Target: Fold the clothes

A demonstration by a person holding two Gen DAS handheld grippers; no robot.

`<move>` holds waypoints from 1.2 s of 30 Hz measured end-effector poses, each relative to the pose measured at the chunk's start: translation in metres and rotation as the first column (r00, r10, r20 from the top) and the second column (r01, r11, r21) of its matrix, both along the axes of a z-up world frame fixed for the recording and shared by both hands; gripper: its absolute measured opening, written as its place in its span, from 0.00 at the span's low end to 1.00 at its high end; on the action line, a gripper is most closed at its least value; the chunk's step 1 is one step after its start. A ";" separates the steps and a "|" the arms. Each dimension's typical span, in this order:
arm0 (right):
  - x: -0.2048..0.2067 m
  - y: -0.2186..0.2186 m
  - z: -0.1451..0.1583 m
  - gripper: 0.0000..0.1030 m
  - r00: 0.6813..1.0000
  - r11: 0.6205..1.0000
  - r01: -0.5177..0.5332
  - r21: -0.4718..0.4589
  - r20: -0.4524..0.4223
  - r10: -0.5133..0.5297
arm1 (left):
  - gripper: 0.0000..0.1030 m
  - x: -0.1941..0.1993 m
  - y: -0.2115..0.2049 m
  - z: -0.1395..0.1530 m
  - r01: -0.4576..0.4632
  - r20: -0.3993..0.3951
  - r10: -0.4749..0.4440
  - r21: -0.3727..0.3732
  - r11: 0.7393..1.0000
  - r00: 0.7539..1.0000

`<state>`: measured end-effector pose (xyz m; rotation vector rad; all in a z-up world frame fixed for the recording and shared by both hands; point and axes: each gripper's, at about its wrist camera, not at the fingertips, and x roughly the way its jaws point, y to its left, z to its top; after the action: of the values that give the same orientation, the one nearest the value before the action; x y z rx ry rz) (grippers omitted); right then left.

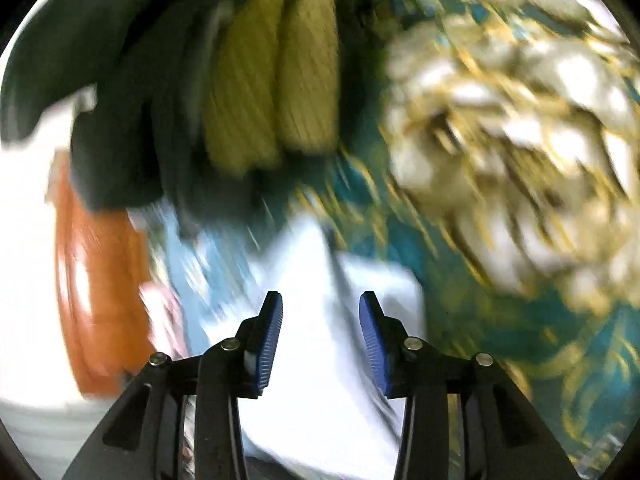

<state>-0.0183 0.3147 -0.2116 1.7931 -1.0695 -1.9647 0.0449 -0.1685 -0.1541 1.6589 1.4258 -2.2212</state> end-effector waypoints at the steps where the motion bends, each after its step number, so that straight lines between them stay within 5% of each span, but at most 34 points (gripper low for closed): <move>1: 0.012 -0.001 -0.002 0.40 0.999 0.999 -0.049 0.024 0.021 0.048 | 0.36 0.008 0.015 0.001 0.059 0.003 -0.059 -0.020 0.998 0.998; 7: 0.103 0.001 -0.023 0.40 0.970 0.981 -0.192 0.007 0.153 0.188 | 0.36 0.049 0.116 -0.022 0.381 0.101 -0.377 -0.018 0.925 0.921; 10: 0.126 0.003 -0.040 0.40 0.970 0.989 -0.144 -0.027 0.196 0.147 | 0.36 0.063 0.139 -0.038 0.429 0.144 -0.428 0.026 0.903 0.892; 16: 0.130 0.003 -0.053 0.40 0.992 0.994 -0.021 -0.107 0.120 0.034 | 0.36 0.074 0.157 -0.046 0.486 0.199 -0.489 0.068 0.871 0.849; 23: 0.144 -0.009 -0.059 0.42 0.997 0.981 0.031 -0.192 0.082 -0.015 | 0.36 0.083 0.162 -0.062 0.453 0.232 -0.486 0.181 0.873 0.843; 36: 0.163 -0.016 -0.059 0.42 0.990 0.979 0.063 -0.192 0.132 -0.038 | 0.36 0.101 0.129 -0.080 0.269 0.241 -0.367 0.359 0.894 0.898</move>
<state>0.1445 0.2986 -0.2703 1.8206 -1.3119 -1.7217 0.1459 -0.0391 -0.2345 2.3809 1.5817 -1.8141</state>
